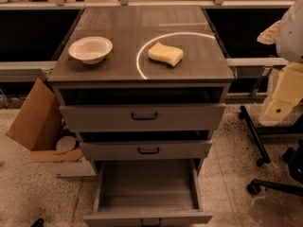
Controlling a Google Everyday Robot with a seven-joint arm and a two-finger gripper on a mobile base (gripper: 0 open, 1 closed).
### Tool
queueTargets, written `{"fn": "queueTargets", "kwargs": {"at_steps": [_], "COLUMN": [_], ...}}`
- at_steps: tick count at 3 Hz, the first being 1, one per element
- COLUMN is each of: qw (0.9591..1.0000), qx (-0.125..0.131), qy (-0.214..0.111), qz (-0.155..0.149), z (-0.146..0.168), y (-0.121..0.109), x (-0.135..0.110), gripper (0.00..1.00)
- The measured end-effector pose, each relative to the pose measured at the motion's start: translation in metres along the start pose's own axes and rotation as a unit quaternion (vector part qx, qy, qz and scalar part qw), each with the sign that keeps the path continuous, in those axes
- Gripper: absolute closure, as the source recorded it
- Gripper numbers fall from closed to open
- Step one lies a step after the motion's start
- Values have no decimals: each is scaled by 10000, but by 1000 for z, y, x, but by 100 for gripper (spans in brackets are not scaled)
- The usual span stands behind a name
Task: Close bottom drawer
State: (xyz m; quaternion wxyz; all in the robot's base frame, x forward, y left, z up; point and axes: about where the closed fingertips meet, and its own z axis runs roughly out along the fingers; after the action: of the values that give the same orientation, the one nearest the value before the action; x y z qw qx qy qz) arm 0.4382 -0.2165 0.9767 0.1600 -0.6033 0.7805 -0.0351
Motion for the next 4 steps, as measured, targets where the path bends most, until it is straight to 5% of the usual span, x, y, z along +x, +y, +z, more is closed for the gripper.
{"fn": "queueTargets", "kwargs": {"at_steps": [2, 4], "qw": [9991, 9884], "qx": [-158, -1008], "qy": [-372, -1116], "qz": [-130, 201], "z": [30, 122], "y": [22, 90], "x": [-4, 2], "gripper": [0, 0]}}
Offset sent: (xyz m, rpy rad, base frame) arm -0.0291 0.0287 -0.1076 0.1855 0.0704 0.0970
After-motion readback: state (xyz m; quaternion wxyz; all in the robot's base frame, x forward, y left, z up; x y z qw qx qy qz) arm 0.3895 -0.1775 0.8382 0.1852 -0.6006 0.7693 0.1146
